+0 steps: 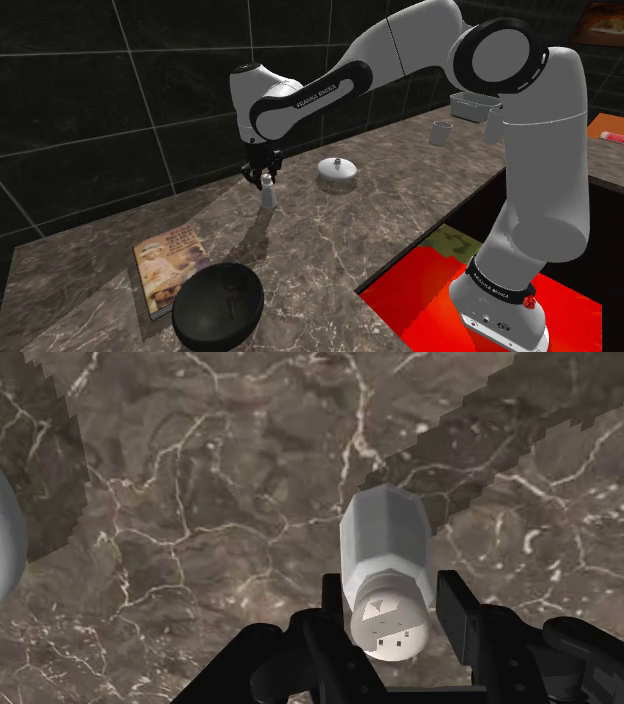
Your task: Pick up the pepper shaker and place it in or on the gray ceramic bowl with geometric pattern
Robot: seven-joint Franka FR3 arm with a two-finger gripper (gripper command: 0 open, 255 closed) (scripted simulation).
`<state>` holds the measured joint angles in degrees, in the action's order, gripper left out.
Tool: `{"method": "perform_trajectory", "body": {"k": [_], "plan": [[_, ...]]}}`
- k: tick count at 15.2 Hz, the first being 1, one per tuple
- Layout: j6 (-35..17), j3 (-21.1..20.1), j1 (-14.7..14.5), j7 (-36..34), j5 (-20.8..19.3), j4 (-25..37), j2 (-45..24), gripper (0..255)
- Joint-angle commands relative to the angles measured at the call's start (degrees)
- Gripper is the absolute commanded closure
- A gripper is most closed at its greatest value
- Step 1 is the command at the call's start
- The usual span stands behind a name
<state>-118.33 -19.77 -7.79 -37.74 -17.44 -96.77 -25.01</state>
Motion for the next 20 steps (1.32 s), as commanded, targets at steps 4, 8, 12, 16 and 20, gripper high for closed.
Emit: {"method": "perform_trajectory", "body": {"k": [4,8,12,16,20], "plan": [[0.0,0.0,0.0,0.0,0.0,0.0,0.0,255],[2.5,-0.3,0.1,0.7,0.7,1.4,1.2,255],[5.0,-0.6,0.2,1.3,1.3,3.0,2.2,255],[7.6,-0.8,0.2,1.9,1.8,4.8,3.1,255],[10.3,-1.0,0.2,2.4,2.3,6.9,3.8,255]]}}
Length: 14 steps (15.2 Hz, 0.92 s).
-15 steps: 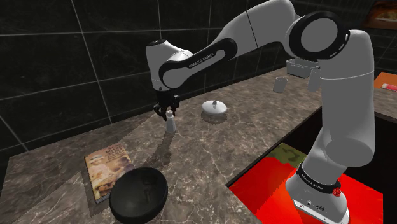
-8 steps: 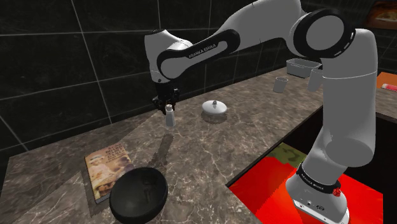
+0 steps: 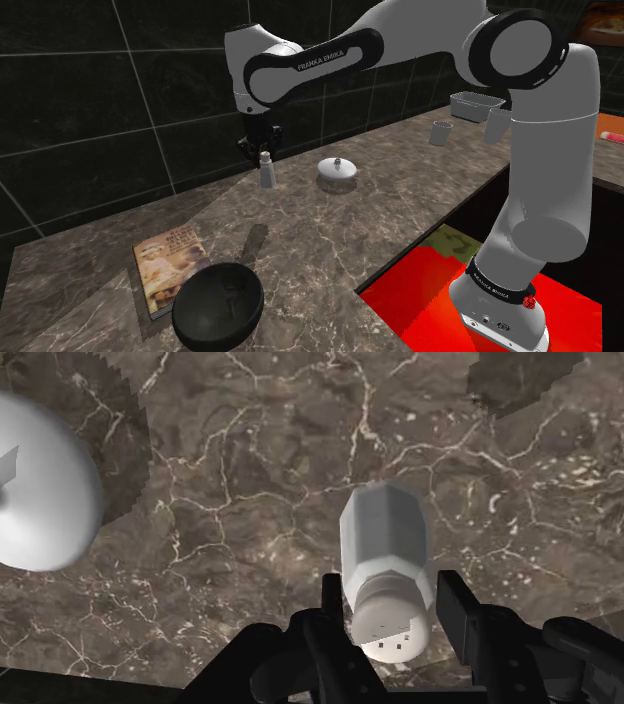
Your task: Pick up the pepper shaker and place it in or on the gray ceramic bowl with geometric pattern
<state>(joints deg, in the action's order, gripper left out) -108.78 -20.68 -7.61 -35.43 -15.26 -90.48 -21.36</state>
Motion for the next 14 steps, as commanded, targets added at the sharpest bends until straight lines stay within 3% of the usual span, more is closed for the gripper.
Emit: {"method": "perform_trajectory", "body": {"k": [1,14], "plan": [[1.5,-0.1,0.0,0.3,0.2,1.2,0.3,255],[11.0,-0.4,-0.7,1.8,0.9,10.3,1.0,255]]}}
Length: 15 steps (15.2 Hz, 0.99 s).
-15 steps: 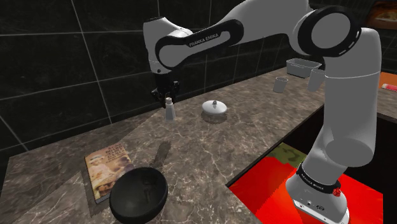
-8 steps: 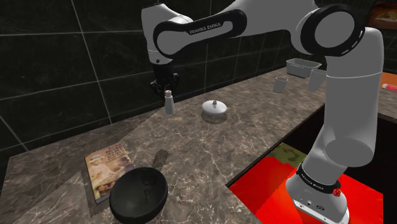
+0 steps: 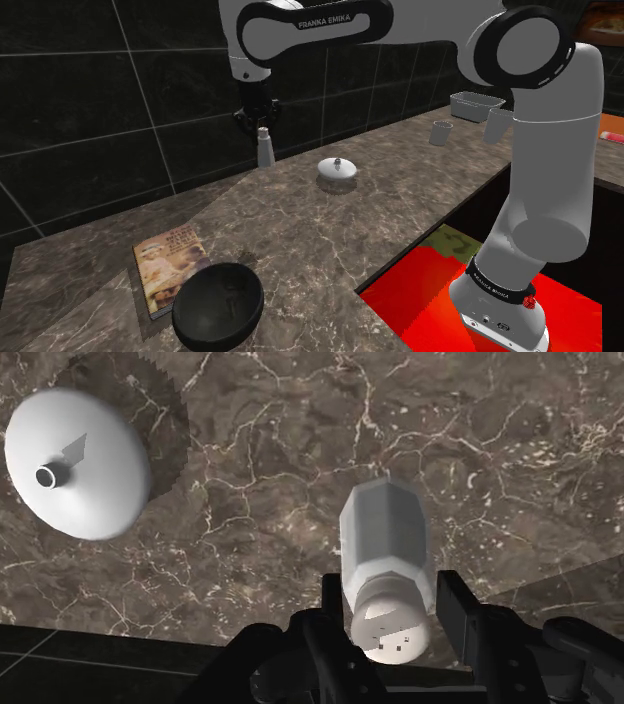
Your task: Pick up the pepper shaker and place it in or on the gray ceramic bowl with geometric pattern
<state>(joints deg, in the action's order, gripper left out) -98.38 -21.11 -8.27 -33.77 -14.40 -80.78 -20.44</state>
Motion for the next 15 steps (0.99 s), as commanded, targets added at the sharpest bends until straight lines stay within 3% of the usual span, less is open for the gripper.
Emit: {"method": "perform_trajectory", "body": {"k": [1,4,15], "plan": [[1.4,0.0,-0.1,0.2,0.0,1.4,0.0,255],[2.7,-0.5,-0.9,-0.7,0.2,1.9,0.6,255],[4.4,-5.1,-8.8,-13.4,0.9,-2.0,4.5,255]]}}
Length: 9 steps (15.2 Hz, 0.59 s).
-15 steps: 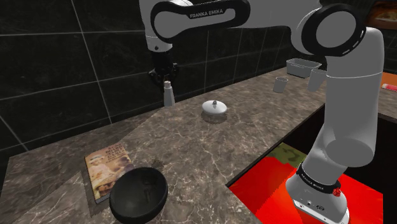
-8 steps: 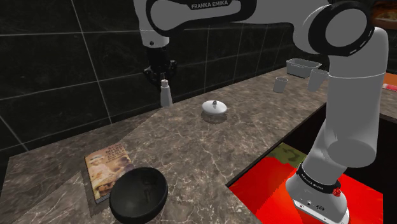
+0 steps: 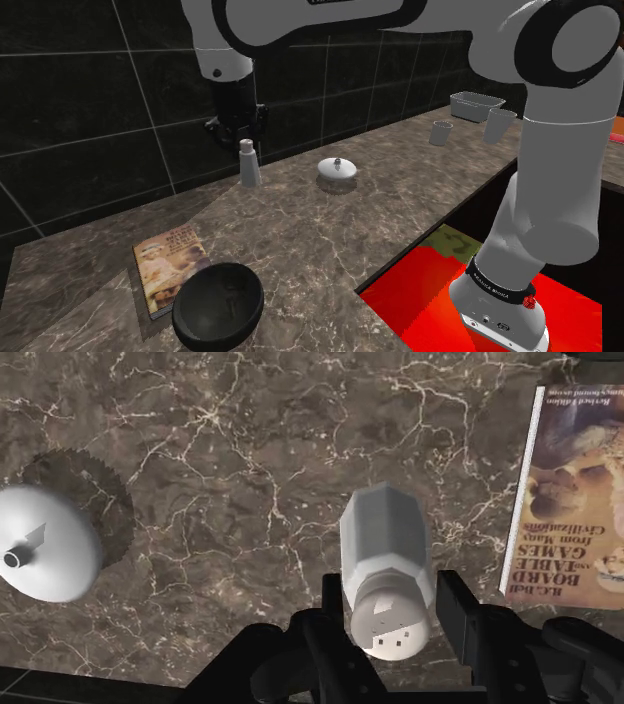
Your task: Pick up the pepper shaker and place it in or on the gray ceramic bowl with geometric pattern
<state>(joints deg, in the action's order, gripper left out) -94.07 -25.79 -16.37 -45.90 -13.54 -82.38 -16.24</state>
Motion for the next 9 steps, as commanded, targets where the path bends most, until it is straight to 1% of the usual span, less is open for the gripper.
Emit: {"method": "perform_trajectory", "body": {"k": [1,5,9], "plan": [[0.4,-0.9,-1.6,-2.5,0.0,-0.2,0.2,255],[2.0,-2.6,-5.1,-7.4,-0.4,1.2,-0.5,255],[4.0,-4.2,-9.2,-12.5,-1.3,4.0,-2.2,255]]}}
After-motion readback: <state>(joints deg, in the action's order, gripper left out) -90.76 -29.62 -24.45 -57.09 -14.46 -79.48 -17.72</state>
